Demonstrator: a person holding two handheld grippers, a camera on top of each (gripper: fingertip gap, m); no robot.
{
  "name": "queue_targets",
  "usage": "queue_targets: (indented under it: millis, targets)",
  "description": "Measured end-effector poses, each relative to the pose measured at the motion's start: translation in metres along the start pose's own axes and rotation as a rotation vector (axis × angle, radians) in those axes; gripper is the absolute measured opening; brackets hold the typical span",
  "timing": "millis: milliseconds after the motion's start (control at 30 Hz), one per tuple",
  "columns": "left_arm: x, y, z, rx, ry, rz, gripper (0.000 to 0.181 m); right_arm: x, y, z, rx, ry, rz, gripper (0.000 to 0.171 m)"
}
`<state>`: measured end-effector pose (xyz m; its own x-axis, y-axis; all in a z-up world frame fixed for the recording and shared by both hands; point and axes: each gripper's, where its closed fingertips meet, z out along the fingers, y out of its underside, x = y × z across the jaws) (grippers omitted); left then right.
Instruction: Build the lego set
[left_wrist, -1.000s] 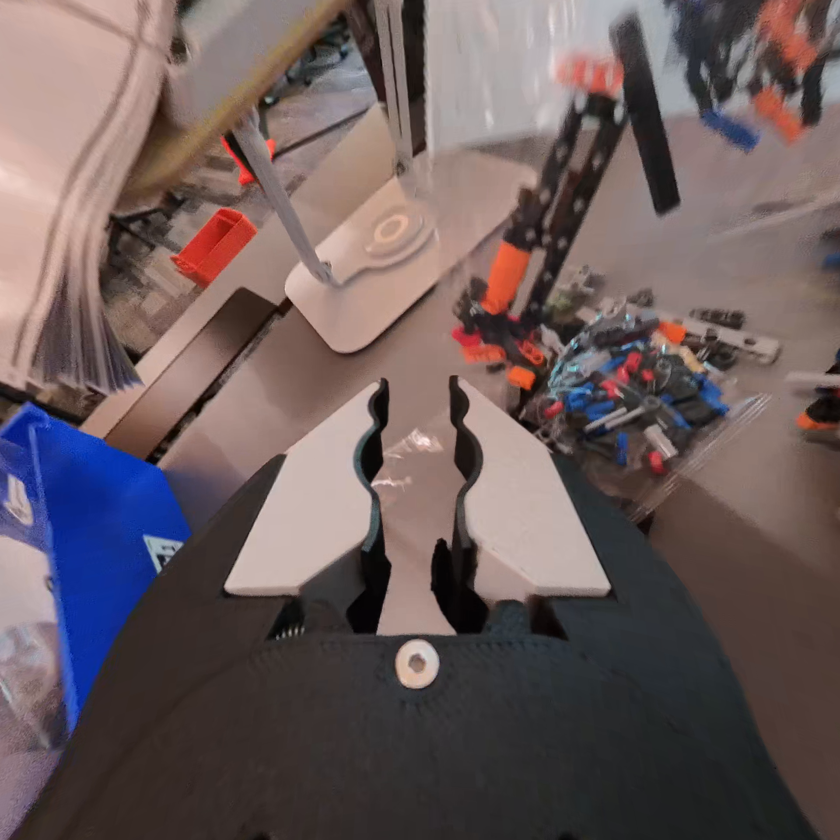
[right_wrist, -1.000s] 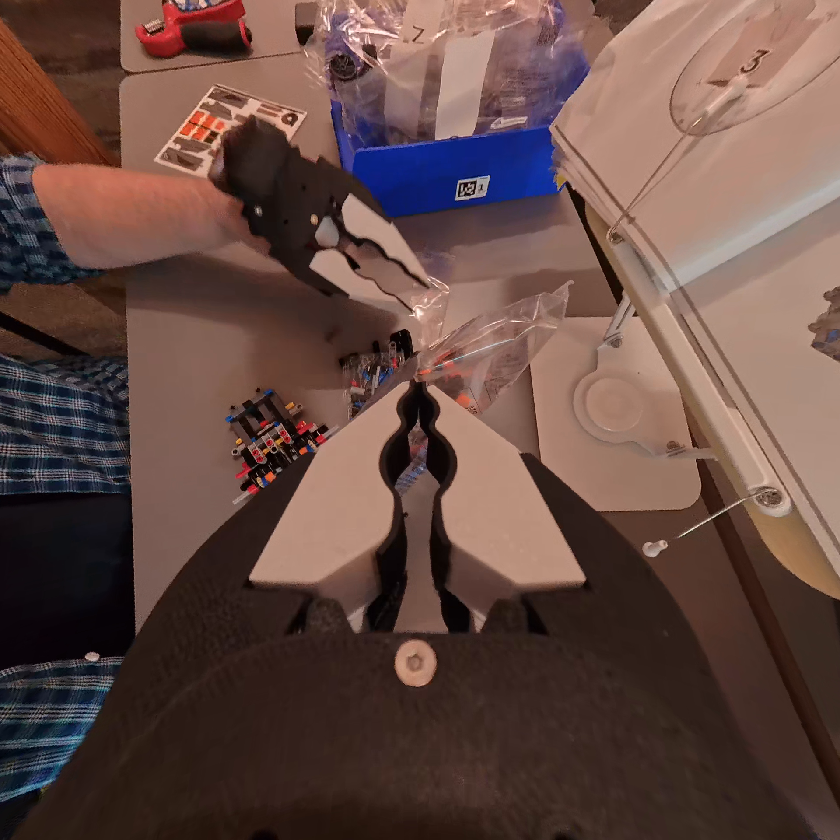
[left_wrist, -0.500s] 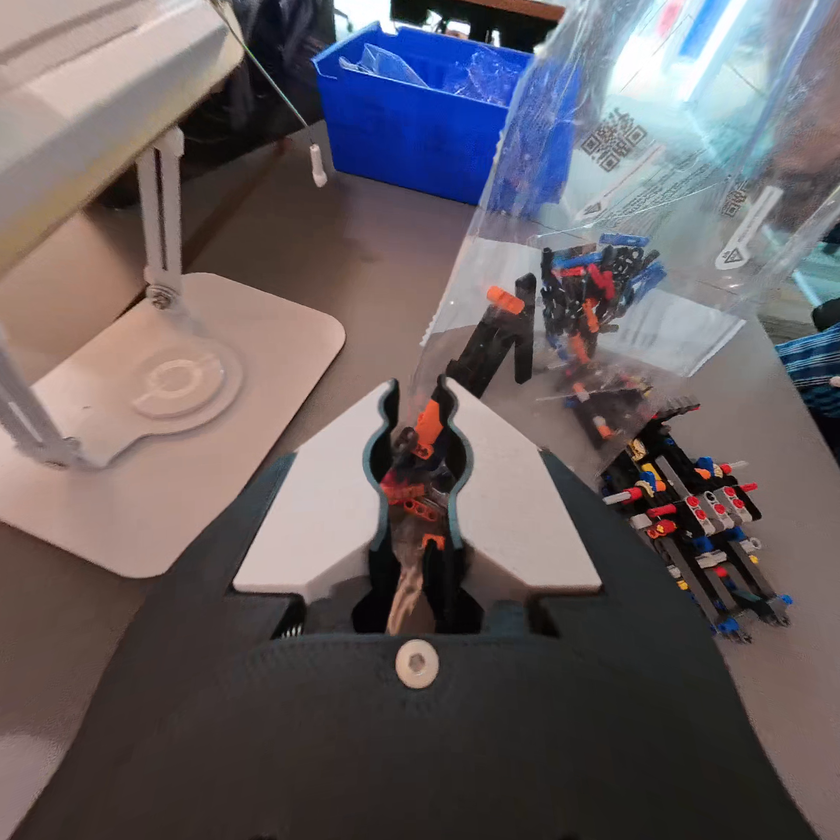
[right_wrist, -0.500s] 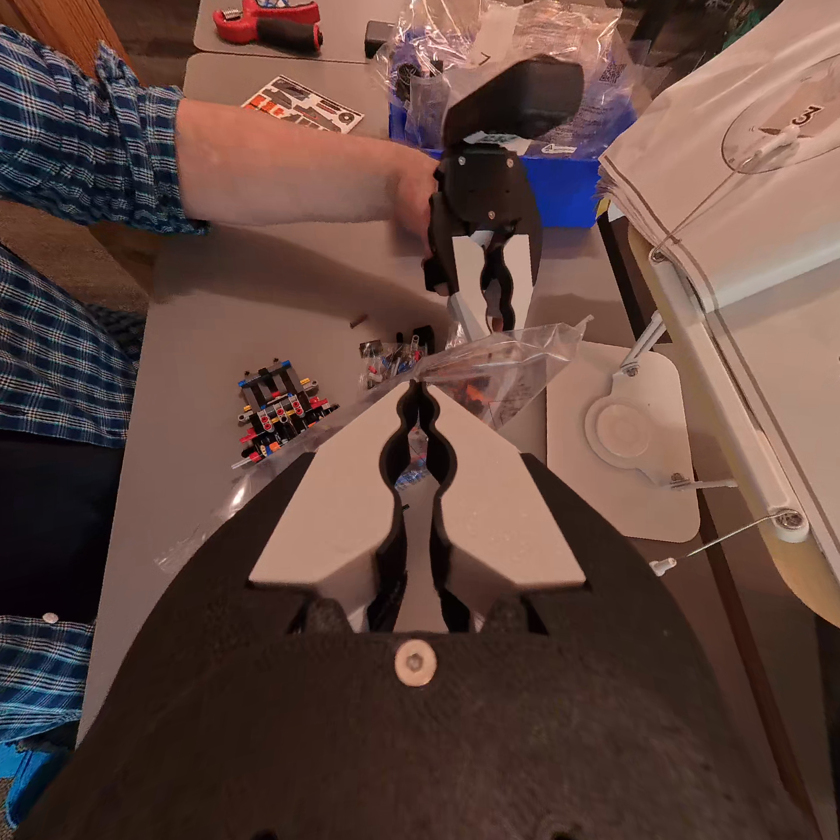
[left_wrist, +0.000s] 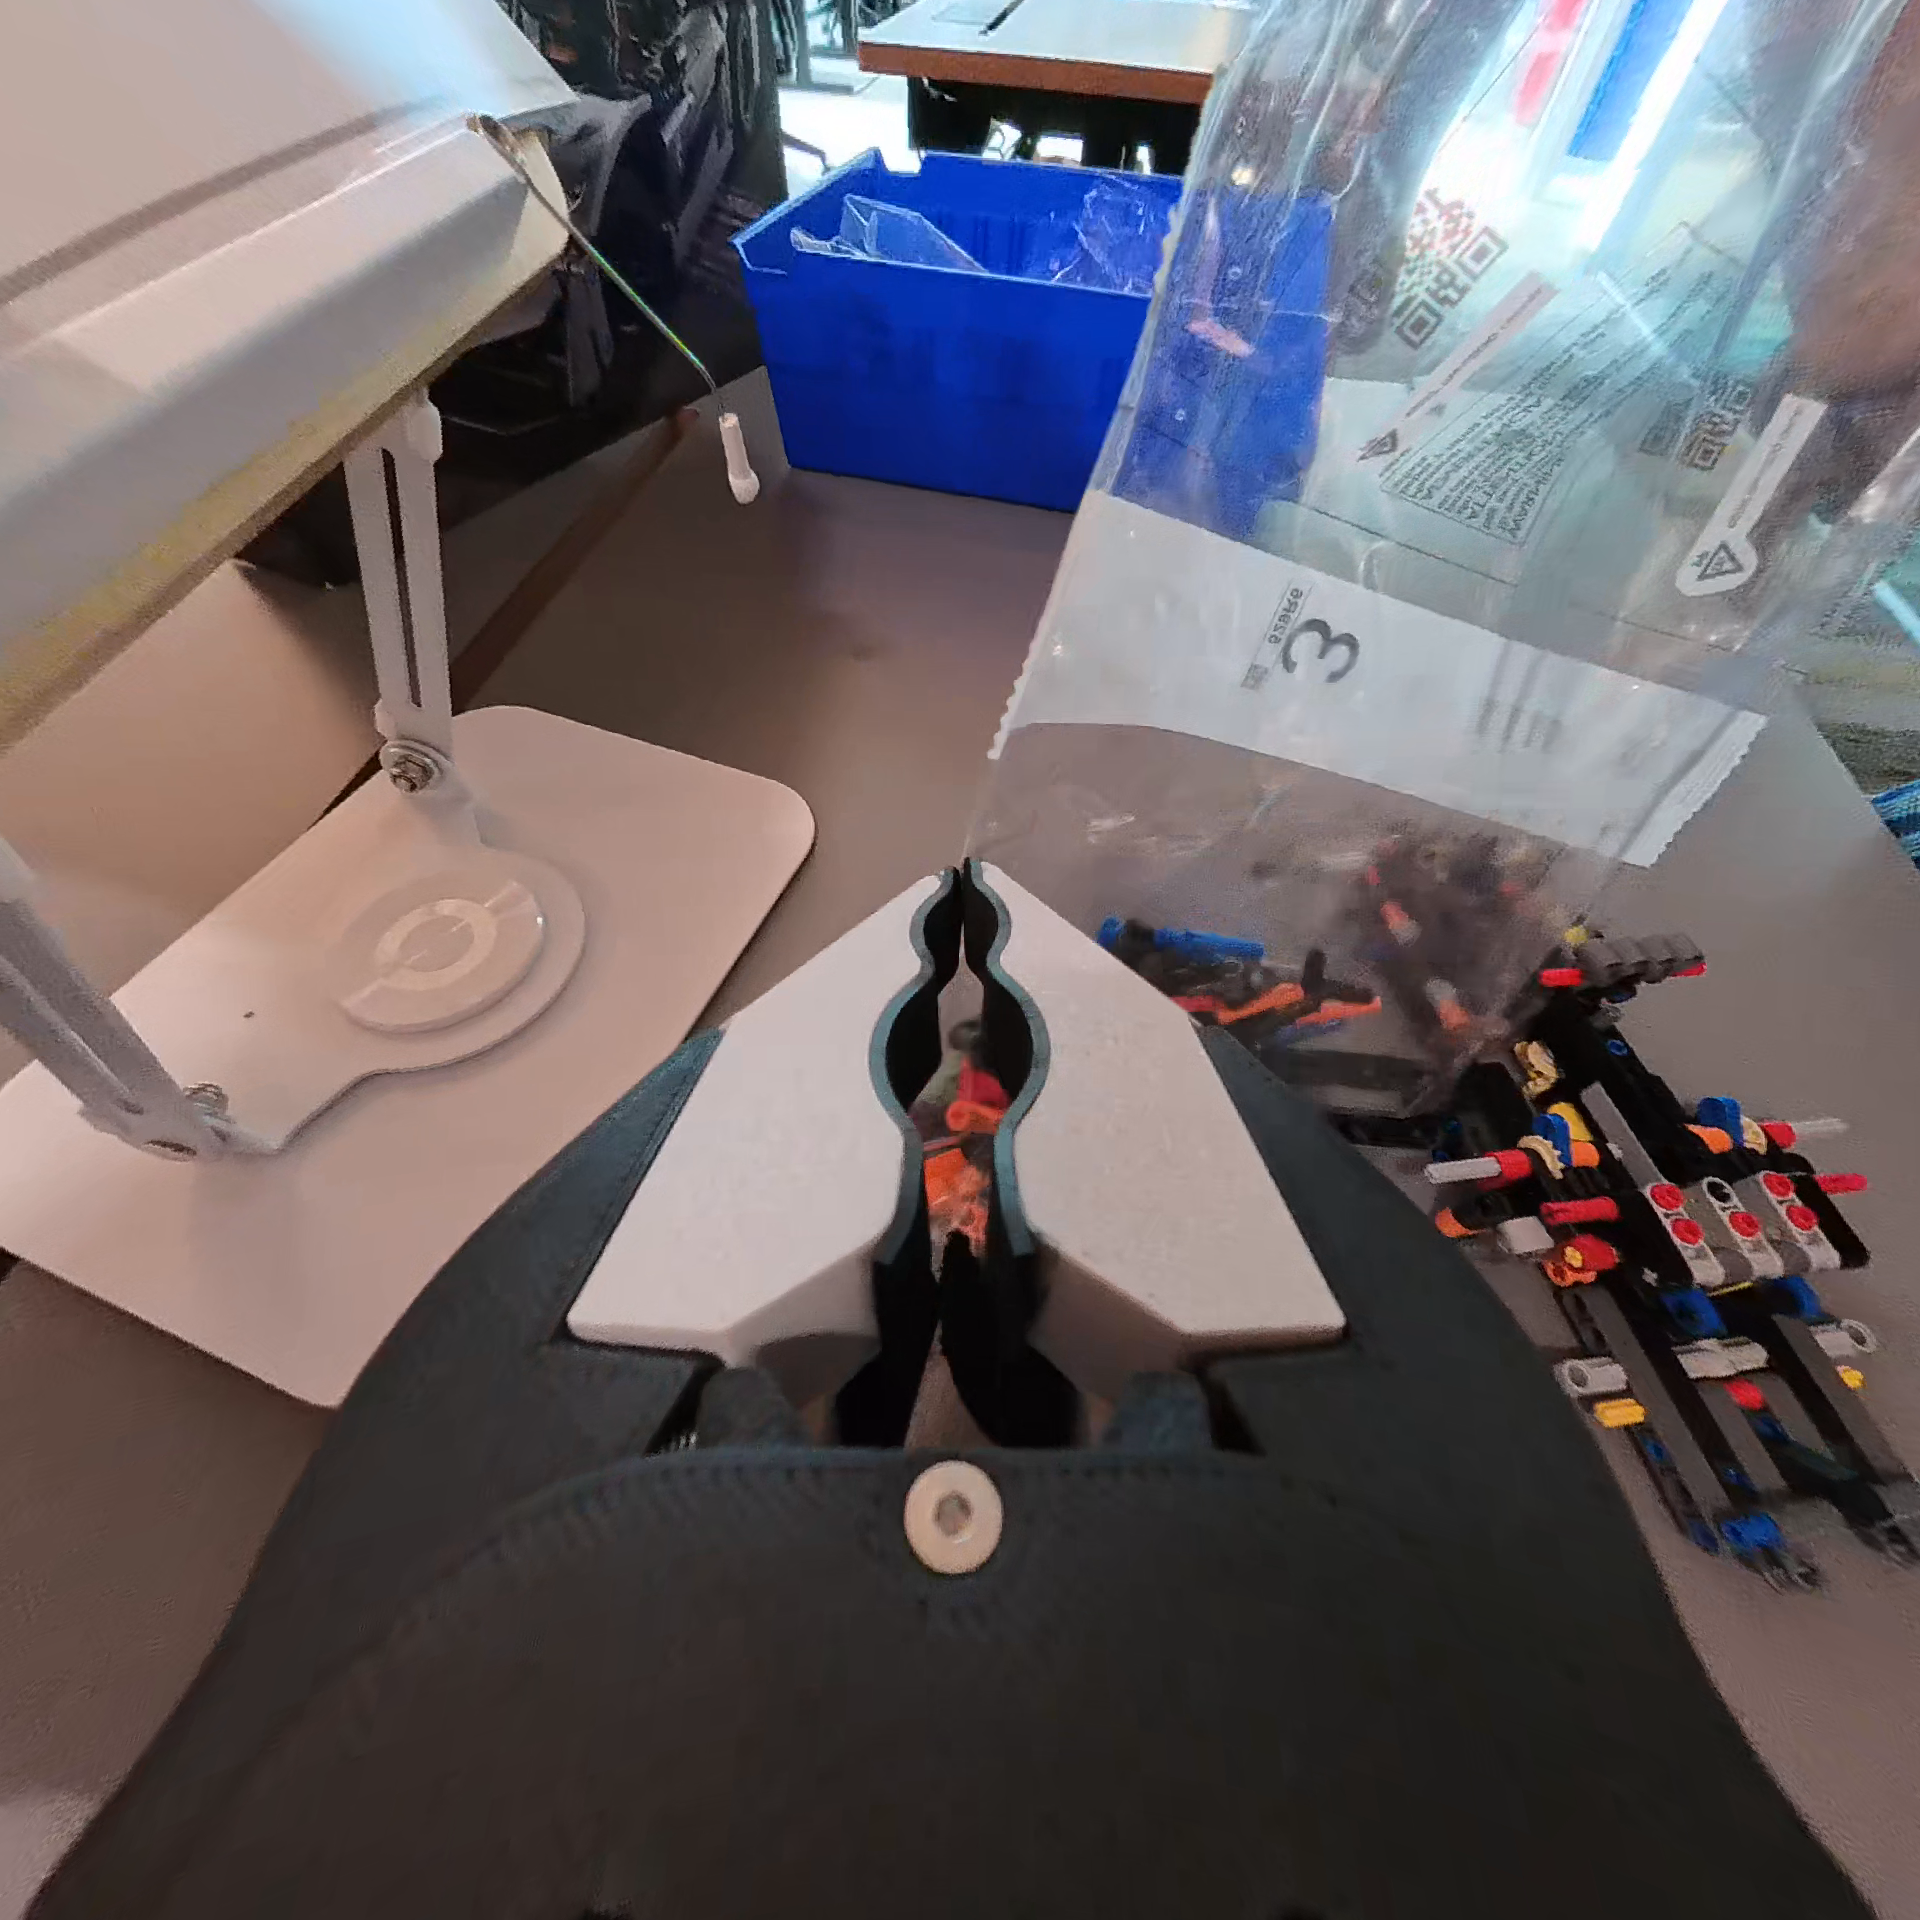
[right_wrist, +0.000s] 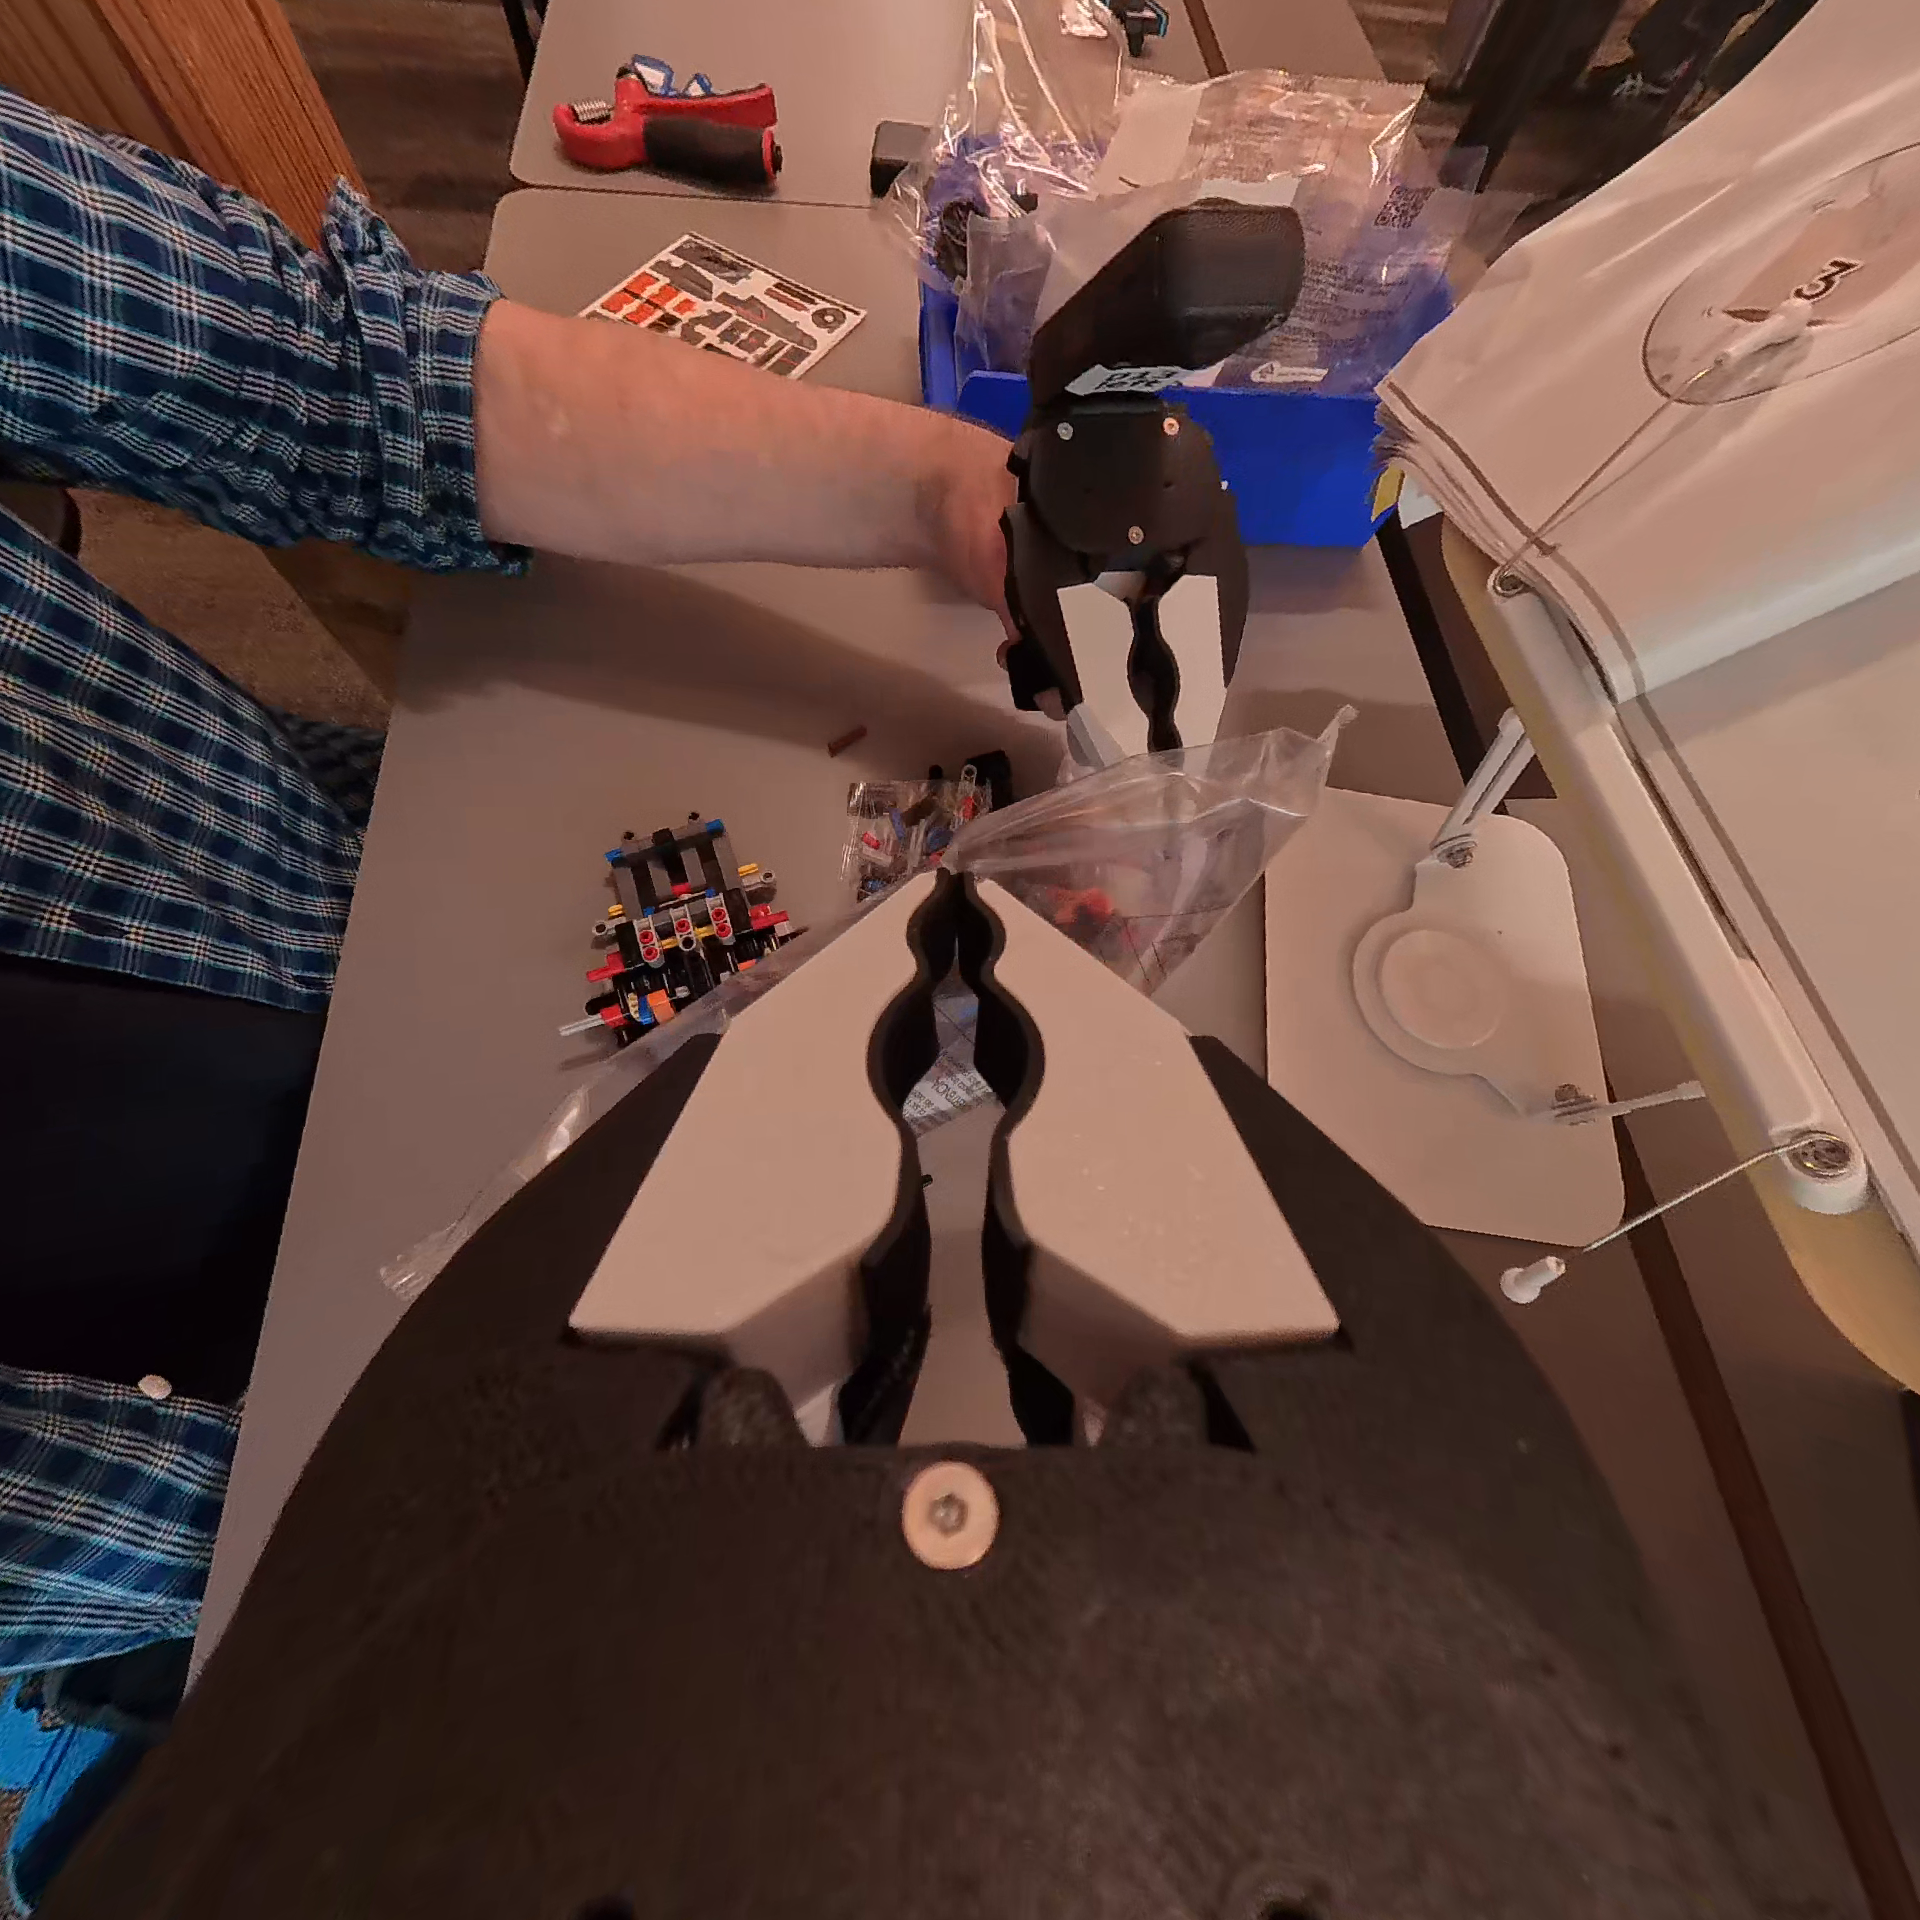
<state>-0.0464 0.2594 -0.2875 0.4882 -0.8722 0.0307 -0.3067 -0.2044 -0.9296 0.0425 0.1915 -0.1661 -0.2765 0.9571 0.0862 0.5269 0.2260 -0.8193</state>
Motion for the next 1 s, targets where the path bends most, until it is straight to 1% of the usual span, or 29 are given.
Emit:
queue_targets:
  millis: [133,300,500,833,1000]
  targets:
    - [0.002,0.002,-0.005,-0.033,-0.006,0.008,0.0,0.002,0.001,-0.001,-0.002,-0.002,0.013,0.0]
    - [0.001,-0.001,-0.01,-0.027,-0.034,0.013,0.0,0.005,0.003,-0.004,-0.005,0.009,0.023,0.0]
    - [-0.001,-0.021,-0.021,-0.014,-0.076,0.038,0.0,0.011,-0.006,-0.018,0.009,0.037,0.026,0.0]
    - [0.003,-0.06,-0.034,0.037,-0.126,0.093,0.0,0.016,-0.035,-0.045,0.027,0.075,-0.021,0.0]
    - [0.003,-0.082,-0.04,0.077,-0.16,0.1,0.0,0.025,-0.049,-0.062,0.016,0.132,-0.04,0.0]
